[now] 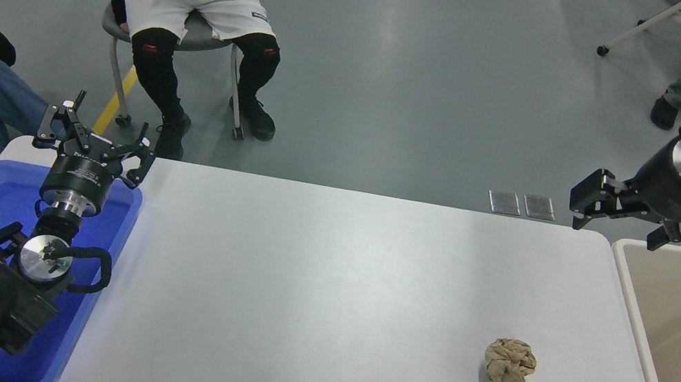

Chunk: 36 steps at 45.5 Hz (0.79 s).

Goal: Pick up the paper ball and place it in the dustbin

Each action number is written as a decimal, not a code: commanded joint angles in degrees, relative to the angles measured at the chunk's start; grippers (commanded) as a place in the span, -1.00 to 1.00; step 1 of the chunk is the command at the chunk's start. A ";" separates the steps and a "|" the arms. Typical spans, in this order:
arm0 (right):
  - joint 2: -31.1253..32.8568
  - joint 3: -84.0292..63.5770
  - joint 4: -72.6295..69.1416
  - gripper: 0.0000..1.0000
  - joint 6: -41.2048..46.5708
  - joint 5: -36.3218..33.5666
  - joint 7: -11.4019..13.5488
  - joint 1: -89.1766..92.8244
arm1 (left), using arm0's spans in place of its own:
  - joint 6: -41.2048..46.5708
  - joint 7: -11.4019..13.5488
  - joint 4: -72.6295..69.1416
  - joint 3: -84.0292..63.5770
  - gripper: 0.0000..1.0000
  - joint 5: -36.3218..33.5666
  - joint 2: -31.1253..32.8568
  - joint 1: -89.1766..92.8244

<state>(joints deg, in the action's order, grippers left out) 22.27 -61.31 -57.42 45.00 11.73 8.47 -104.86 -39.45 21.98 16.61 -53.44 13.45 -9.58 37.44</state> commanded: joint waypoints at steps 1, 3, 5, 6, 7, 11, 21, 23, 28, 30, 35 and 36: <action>0.14 7.60 0.38 1.00 0.00 4.79 0.05 8.53 | -0.01 -0.01 0.00 0.00 0.98 -0.09 0.00 0.00; 0.40 8.84 0.38 1.00 0.00 5.05 0.05 9.85 | -0.01 -0.01 0.00 0.00 0.98 0.00 0.00 0.00; 0.49 9.37 0.38 1.00 0.00 5.41 0.05 10.90 | -0.01 -0.01 0.00 0.00 0.98 -0.09 0.00 0.00; 0.49 9.54 0.38 1.00 0.00 5.84 -0.03 11.26 | -0.01 -0.01 0.00 0.00 0.98 -0.09 0.00 0.00; 0.49 9.55 0.38 1.00 0.00 6.28 0.05 11.61 | -0.01 -0.01 0.00 0.00 0.98 0.00 0.00 0.00; 0.32 9.72 0.46 1.00 0.00 8.21 0.05 13.54 | -0.01 -0.10 0.00 0.00 0.98 0.00 0.00 0.00; 0.05 13.41 3.09 1.00 0.00 11.73 0.05 19.95 | -0.01 -0.01 0.00 0.00 0.98 0.00 0.00 0.00; -0.04 14.03 4.33 1.00 0.00 12.00 0.05 21.27 | -0.01 -0.01 0.00 0.00 0.98 0.00 0.00 0.00; -0.82 15.78 6.70 1.00 0.00 12.09 0.05 24.09 | -0.01 -0.01 0.00 0.00 0.98 -0.09 0.00 0.00; -1.44 15.96 7.84 1.00 0.00 12.09 0.05 25.14 | -0.01 -0.01 0.00 0.00 0.98 0.00 0.00 0.00; -2.85 15.96 8.81 1.00 0.00 11.91 0.05 27.16 | -0.01 -0.01 0.00 0.00 0.98 0.00 0.00 0.00; -3.02 16.05 8.90 1.00 0.00 11.91 0.05 27.69 | -0.01 -0.01 0.00 0.00 0.98 0.00 0.00 0.00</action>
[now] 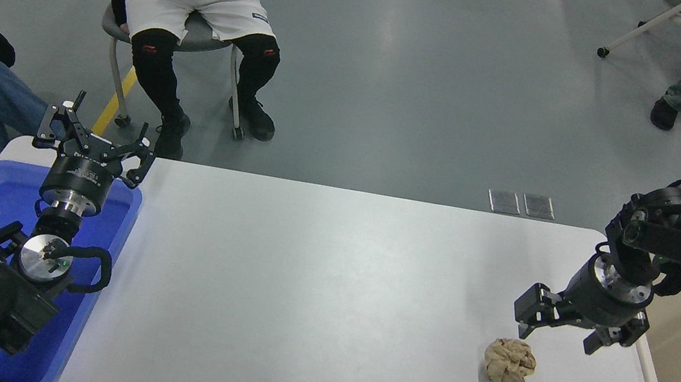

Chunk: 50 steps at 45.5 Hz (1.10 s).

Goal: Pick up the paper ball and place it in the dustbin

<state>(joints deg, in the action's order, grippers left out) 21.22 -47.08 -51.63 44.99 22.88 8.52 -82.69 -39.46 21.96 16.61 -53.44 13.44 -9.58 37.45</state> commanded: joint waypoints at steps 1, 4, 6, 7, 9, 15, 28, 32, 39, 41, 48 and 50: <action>-2.15 1.81 3.11 1.00 0.01 0.76 0.00 5.87 | -0.01 0.02 0.00 0.00 0.98 0.01 0.00 0.00; -2.41 1.72 3.11 1.00 -1.65 0.76 0.00 6.75 | -0.01 0.02 0.00 0.00 0.98 0.01 0.00 0.00; -2.50 1.81 3.11 1.00 -3.24 0.76 0.00 7.54 | -0.01 0.02 0.00 0.00 0.98 0.01 0.00 0.00; -2.59 1.81 3.11 1.00 -4.03 0.76 0.00 7.80 | -0.01 0.02 0.00 0.00 0.98 0.01 0.00 0.00; -2.68 1.81 3.11 1.00 -5.87 0.76 0.00 8.07 | -0.01 0.02 0.00 0.00 0.98 0.01 0.00 0.00; -2.68 2.07 3.03 1.00 -8.52 0.15 -0.08 8.07 | -0.01 0.02 0.00 0.00 0.98 0.01 0.00 0.00; -2.76 4.45 3.11 1.00 -14.49 -0.21 -0.08 10.00 | -0.01 0.02 0.00 0.00 0.98 0.01 0.00 0.00; -2.85 4.45 3.03 1.00 -15.02 -0.12 0.00 10.27 | -0.01 0.02 0.00 0.00 0.98 0.01 0.00 0.00; -2.94 4.36 3.11 1.00 -17.57 -0.03 -0.08 11.50 | -0.01 0.02 0.00 0.00 0.98 0.01 0.00 0.00; -2.94 4.36 3.11 1.00 -17.75 0.14 -0.08 11.50 | -0.01 0.02 0.00 0.00 0.98 0.01 0.00 0.00; -3.20 4.45 3.11 1.00 -17.83 0.23 -0.08 11.85 | -0.01 0.02 0.00 0.00 0.98 0.01 0.00 0.00; -3.29 4.45 3.11 1.00 -18.01 0.24 -0.08 11.85 | -0.01 0.02 0.00 0.00 0.98 0.01 0.00 0.00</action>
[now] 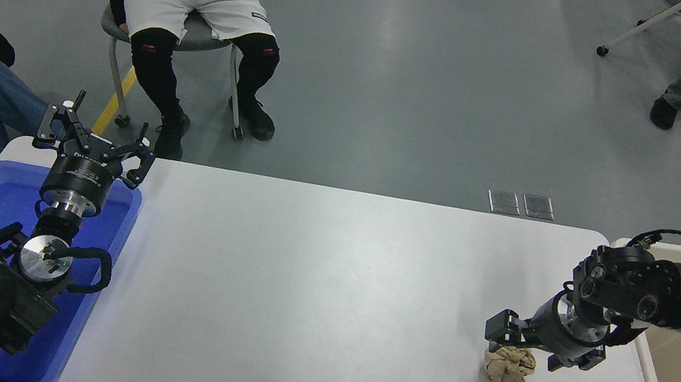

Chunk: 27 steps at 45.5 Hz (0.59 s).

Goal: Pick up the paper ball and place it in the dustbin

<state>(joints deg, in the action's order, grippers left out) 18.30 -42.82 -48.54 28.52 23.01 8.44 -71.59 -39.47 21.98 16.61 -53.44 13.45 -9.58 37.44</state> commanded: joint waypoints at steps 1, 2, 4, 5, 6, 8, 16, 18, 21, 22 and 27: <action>-0.37 0.19 0.02 1.00 -1.53 0.10 -0.01 0.75 | 0.00 0.00 0.00 0.00 0.98 0.00 0.00 0.00; -0.37 0.19 0.02 1.00 -1.53 0.10 -0.01 0.84 | 0.00 0.00 0.00 0.00 0.98 0.00 0.00 0.00; -0.45 0.19 0.02 1.00 -1.62 0.10 -0.01 0.84 | 0.00 0.00 0.00 0.00 0.98 0.00 0.00 0.00; -0.45 0.19 -0.07 1.00 -1.62 0.01 -0.01 1.01 | 0.00 0.00 0.00 0.00 0.98 0.00 0.00 0.00; -0.45 0.19 -0.07 1.00 -1.62 0.01 -0.01 1.01 | 0.00 0.00 0.00 0.00 0.98 0.00 0.00 0.00; -0.45 0.19 0.02 1.00 -1.62 0.01 -0.01 1.01 | 0.00 0.00 -0.08 0.00 0.98 0.00 0.00 0.00; -0.45 1.07 0.02 1.00 -1.88 -0.25 -0.01 1.54 | 0.00 0.00 0.00 0.00 0.98 0.00 0.00 0.00; -0.45 1.24 0.02 1.00 -1.88 -0.25 -0.01 1.71 | 0.00 0.00 0.00 -0.09 0.98 0.00 0.00 0.00; -0.45 1.24 0.02 1.00 -1.97 -0.25 -0.01 2.07 | 0.00 0.00 0.00 0.00 0.98 0.00 0.00 0.00; -0.45 1.24 0.02 1.00 -2.15 -0.25 -0.01 2.07 | 0.00 0.00 0.00 0.00 0.98 0.00 0.00 0.00; -0.98 1.24 0.02 1.00 -3.90 -0.25 -0.01 2.33 | 0.00 0.00 0.00 0.00 0.98 0.00 0.00 0.00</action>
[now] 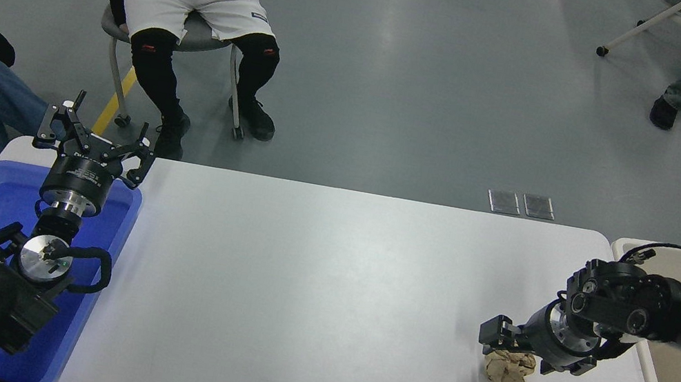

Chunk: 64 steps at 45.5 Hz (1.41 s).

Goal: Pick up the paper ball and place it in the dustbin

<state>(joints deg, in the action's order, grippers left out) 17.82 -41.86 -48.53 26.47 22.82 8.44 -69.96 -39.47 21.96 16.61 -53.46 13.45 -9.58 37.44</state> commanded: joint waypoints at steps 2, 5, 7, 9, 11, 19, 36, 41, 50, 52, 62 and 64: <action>-0.68 0.29 0.02 1.00 -2.56 -0.06 0.00 0.96 | 0.00 0.01 0.00 0.02 0.98 0.00 0.00 0.00; -0.76 0.29 0.02 1.00 -3.53 0.12 0.00 1.23 | 0.00 0.01 0.00 0.02 0.98 0.00 0.00 0.00; -0.76 0.29 0.02 1.00 -3.97 0.12 0.00 1.31 | 0.00 0.01 0.00 0.02 0.98 0.00 0.00 0.00; -0.76 0.29 0.02 1.00 -4.32 0.12 0.00 1.40 | 0.00 0.01 0.00 0.02 0.98 0.00 0.00 0.00; -0.76 0.29 0.02 1.00 -4.76 0.21 0.00 1.66 | 0.00 0.01 0.00 -0.06 0.98 0.00 0.00 0.00; -1.38 0.29 0.02 1.00 -5.46 0.65 0.00 2.54 | 0.00 0.01 0.00 0.02 0.98 0.00 0.00 0.00; -1.38 0.29 -0.07 0.94 -7.31 0.82 0.00 3.60 | 0.00 0.01 0.00 0.02 0.98 0.00 0.00 0.00; -1.29 0.29 -0.07 0.79 -9.15 0.47 0.00 3.69 | 0.00 0.01 0.00 0.02 0.98 0.00 0.00 0.00; -1.38 0.12 -0.42 -0.04 -9.24 -0.14 0.09 3.69 | 0.00 0.01 0.00 0.02 0.98 0.00 0.00 0.00; -1.38 0.12 -0.77 -0.35 -8.89 -0.23 0.09 3.69 | 0.00 0.01 0.00 0.02 0.98 0.00 0.00 0.00; -1.12 0.12 -2.18 -1.00 -7.49 -0.23 0.09 3.51 | 0.00 0.01 0.00 0.02 0.98 0.00 0.00 0.00; -0.94 0.12 -2.27 -1.00 -6.70 -0.41 0.09 3.34 | 0.00 0.01 0.00 0.02 0.98 0.00 0.00 0.00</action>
<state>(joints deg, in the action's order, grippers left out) 16.46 -41.72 -49.73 18.00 22.74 8.51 -66.37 -39.46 21.98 16.61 -53.45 13.45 -9.58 37.44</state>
